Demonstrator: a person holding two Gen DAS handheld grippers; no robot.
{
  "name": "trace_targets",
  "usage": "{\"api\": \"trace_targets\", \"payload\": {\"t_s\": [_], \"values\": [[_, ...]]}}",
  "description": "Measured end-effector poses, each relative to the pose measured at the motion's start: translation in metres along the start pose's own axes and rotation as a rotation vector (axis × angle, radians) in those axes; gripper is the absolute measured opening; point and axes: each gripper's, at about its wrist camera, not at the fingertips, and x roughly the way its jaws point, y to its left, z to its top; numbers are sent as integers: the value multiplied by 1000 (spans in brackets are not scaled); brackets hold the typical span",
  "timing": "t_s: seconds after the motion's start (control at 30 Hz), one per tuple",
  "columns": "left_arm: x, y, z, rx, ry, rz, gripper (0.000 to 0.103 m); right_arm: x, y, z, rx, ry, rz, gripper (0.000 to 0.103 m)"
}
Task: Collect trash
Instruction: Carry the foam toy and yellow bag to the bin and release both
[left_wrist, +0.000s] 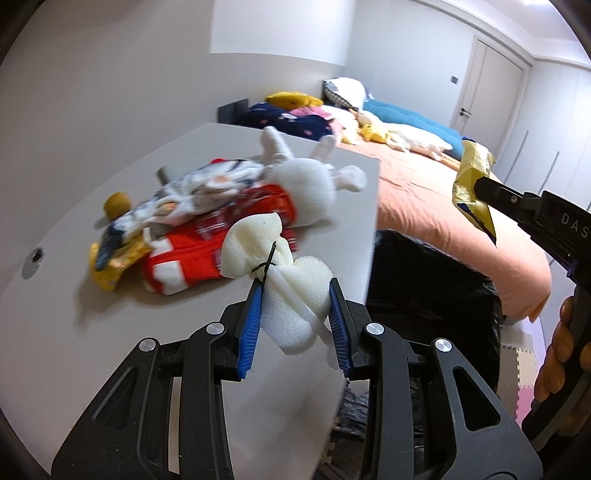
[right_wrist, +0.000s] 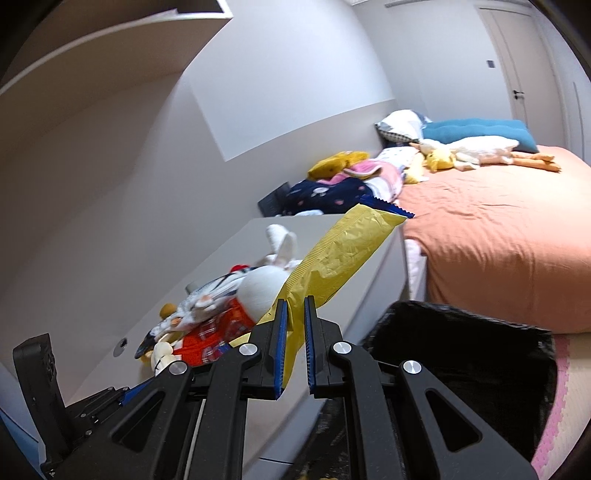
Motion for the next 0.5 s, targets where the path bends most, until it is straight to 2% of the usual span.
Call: {"api": "trace_targets", "payload": {"t_s": [0.5], "values": [[25,-82,1,128,47,-114,34,-42,-71,-5,69,-48,-142,10]]}}
